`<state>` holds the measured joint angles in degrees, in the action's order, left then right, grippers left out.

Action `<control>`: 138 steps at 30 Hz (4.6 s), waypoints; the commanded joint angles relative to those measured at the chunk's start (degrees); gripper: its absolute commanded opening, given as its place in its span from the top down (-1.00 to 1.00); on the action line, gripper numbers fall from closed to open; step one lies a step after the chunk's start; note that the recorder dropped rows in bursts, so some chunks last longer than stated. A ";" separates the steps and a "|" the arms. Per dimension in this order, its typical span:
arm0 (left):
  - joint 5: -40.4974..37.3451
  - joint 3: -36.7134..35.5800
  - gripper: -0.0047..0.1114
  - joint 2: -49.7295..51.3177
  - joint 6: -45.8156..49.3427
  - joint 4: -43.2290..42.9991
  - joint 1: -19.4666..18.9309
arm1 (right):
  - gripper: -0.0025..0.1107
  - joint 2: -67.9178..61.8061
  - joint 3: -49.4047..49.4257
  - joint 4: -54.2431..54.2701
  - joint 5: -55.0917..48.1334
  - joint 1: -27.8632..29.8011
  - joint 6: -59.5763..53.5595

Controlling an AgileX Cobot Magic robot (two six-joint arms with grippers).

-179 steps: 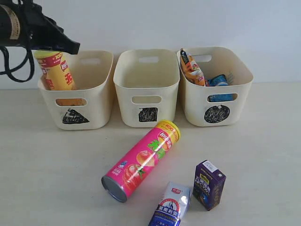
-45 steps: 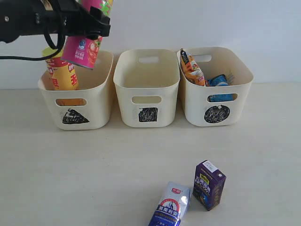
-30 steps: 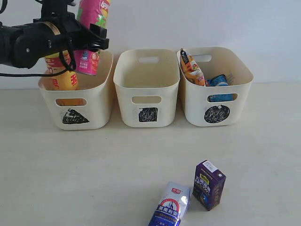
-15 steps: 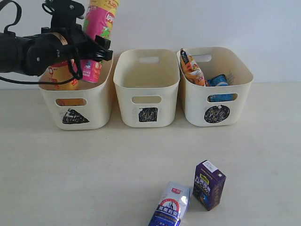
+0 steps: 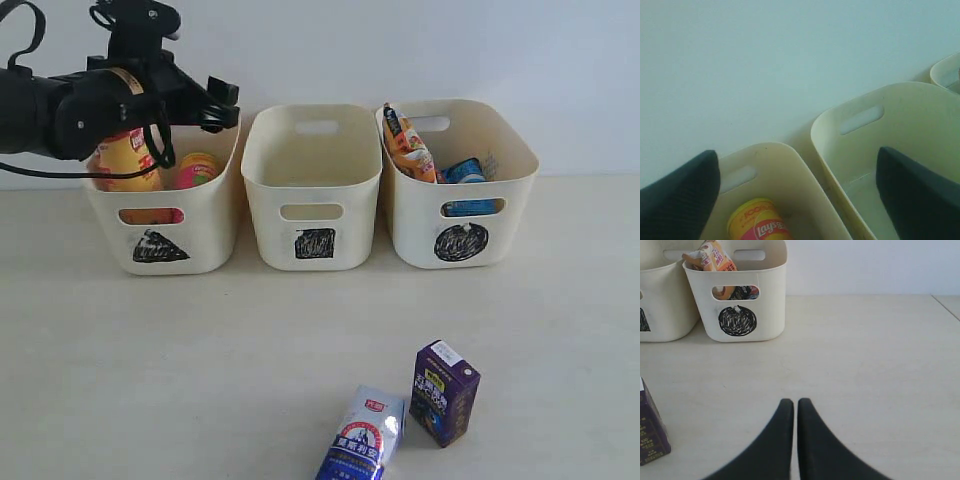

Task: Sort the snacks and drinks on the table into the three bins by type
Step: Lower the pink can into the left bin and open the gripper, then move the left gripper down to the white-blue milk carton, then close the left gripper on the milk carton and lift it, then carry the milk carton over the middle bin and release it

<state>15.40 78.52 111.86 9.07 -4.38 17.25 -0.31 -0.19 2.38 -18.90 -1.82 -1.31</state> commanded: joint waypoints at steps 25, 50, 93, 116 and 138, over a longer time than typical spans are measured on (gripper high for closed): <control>-27.89 -11.08 0.85 -20.81 3.30 0.78 16.38 | 0.96 0.31 0.19 0.39 0.42 0.09 -0.11; -51.89 -11.18 0.68 -19.11 1.23 11.50 34.07 | 0.96 0.31 0.19 0.39 0.42 0.09 -0.11; -46.49 -11.18 -0.17 3.45 -12.05 6.63 35.88 | 0.96 0.31 0.19 -0.06 0.26 0.09 -0.11; -52.70 -4.81 0.85 -8.22 -20.64 -7.13 35.62 | 0.96 0.31 0.19 -0.06 0.26 0.09 -0.11; -42.85 21.71 0.85 3.77 -22.31 -11.80 19.21 | 0.96 0.31 0.19 -0.06 0.26 0.09 -0.11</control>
<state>-29.52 97.08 113.84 -12.69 -15.47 37.40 -0.31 -0.19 2.39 -18.90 -1.82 -1.31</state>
